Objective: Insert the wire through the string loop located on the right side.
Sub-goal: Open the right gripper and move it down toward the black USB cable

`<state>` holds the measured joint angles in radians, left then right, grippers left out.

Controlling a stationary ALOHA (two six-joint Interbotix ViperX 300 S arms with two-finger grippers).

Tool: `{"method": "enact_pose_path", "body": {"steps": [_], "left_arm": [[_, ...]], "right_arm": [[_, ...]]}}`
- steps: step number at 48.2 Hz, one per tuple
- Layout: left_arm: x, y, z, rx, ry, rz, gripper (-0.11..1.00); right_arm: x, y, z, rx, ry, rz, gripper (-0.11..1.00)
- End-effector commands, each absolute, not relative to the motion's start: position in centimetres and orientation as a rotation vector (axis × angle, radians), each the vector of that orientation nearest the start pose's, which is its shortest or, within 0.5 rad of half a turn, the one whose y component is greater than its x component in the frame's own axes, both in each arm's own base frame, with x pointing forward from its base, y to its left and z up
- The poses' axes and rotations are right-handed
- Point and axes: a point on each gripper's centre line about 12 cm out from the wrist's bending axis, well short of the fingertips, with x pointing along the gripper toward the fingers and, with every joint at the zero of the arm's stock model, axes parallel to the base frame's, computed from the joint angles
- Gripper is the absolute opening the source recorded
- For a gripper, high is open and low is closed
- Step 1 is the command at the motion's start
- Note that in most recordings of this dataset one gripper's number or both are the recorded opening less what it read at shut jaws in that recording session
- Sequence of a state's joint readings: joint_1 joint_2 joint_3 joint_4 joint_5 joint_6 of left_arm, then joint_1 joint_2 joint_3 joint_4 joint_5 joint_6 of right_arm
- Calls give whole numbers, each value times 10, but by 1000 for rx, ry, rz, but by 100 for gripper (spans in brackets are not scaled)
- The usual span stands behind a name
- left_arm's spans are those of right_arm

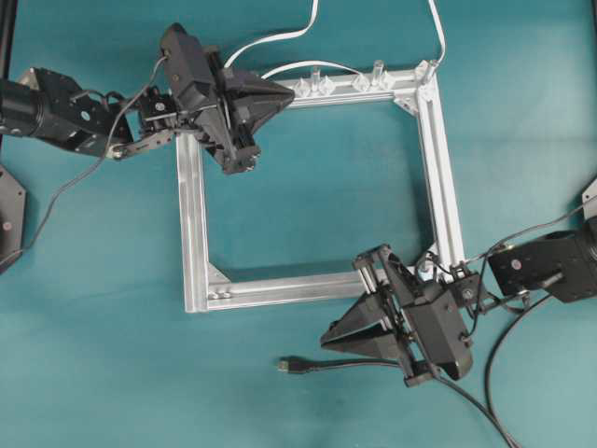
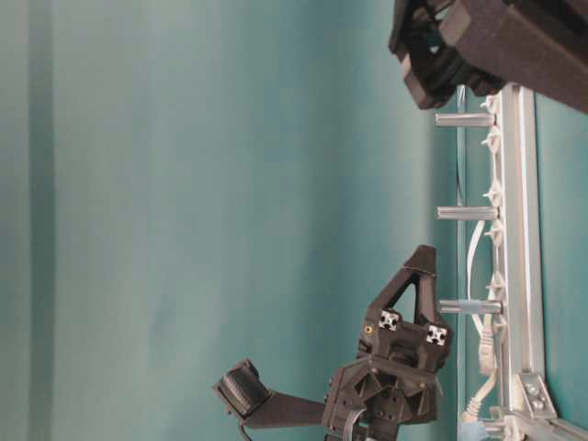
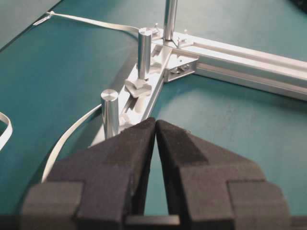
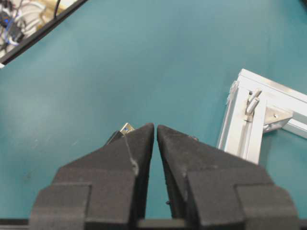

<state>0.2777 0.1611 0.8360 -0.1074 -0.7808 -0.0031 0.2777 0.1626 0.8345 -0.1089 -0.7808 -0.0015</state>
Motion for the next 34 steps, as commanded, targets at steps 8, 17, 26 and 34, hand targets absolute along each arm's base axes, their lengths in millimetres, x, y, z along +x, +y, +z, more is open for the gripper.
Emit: {"method": "enact_pose_path", "body": {"steps": [8,17,26,34], "left_arm": [[368,100,149,-65,176,293,0],[370,100,154,-104,155,298,0],[369,100,151,-174,172,304,0],[369,100,150,-183,183,305,4]], "right_arm": [[374,112,140,-96,271,332,3],[372,111,139,-111,319,331,1],[374,111,145,-105,310,329,1],[374,110,144,-106,338,325,1]]}}
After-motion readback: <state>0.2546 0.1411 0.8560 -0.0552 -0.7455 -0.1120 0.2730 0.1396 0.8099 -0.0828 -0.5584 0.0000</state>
